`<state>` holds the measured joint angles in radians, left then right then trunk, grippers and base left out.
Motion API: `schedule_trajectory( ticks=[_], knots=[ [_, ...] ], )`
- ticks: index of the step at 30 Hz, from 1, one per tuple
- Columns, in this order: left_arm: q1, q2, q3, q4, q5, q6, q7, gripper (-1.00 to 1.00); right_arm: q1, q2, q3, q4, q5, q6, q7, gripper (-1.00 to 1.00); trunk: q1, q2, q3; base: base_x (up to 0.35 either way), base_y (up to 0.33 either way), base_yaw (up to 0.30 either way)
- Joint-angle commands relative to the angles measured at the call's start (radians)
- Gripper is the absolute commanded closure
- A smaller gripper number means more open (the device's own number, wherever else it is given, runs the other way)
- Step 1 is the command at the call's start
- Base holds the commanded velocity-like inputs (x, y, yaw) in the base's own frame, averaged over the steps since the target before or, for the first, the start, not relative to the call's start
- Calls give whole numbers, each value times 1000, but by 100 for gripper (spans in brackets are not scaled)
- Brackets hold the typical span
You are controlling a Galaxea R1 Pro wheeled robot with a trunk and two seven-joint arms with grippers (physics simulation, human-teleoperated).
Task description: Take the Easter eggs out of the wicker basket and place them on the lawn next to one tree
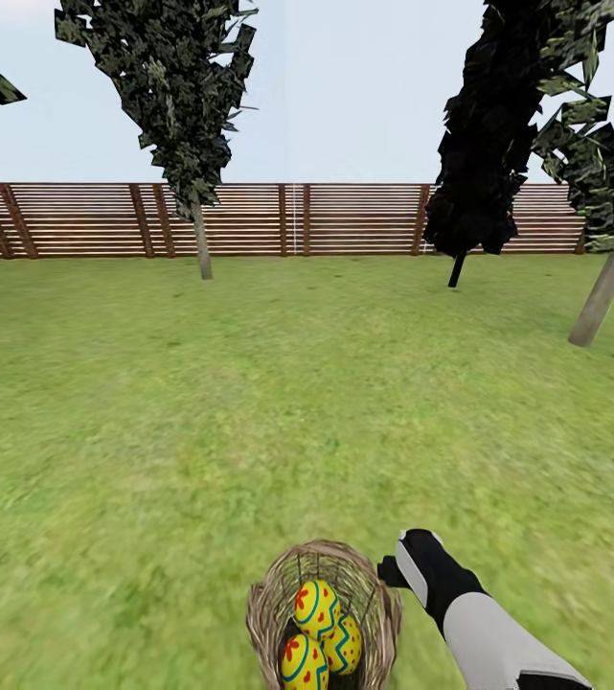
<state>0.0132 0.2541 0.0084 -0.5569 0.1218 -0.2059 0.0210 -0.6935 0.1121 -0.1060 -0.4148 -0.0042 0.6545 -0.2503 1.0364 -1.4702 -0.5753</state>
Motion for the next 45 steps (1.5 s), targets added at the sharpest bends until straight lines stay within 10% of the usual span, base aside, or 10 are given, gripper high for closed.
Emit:
schedule_trajectory(
  ticks=[1,45],
  knots=[
    [1,0,-2,-2,9,-1,2,-100,-3,1,-5,-1,-1,4,-4,-100,4,-8,-4,0,0,0],
    [1,2,-2,0,7,22,5,-100,-37,-2,0,-1,-1,2,0,-100,173,-316,-142,0,0,0]
  ],
)
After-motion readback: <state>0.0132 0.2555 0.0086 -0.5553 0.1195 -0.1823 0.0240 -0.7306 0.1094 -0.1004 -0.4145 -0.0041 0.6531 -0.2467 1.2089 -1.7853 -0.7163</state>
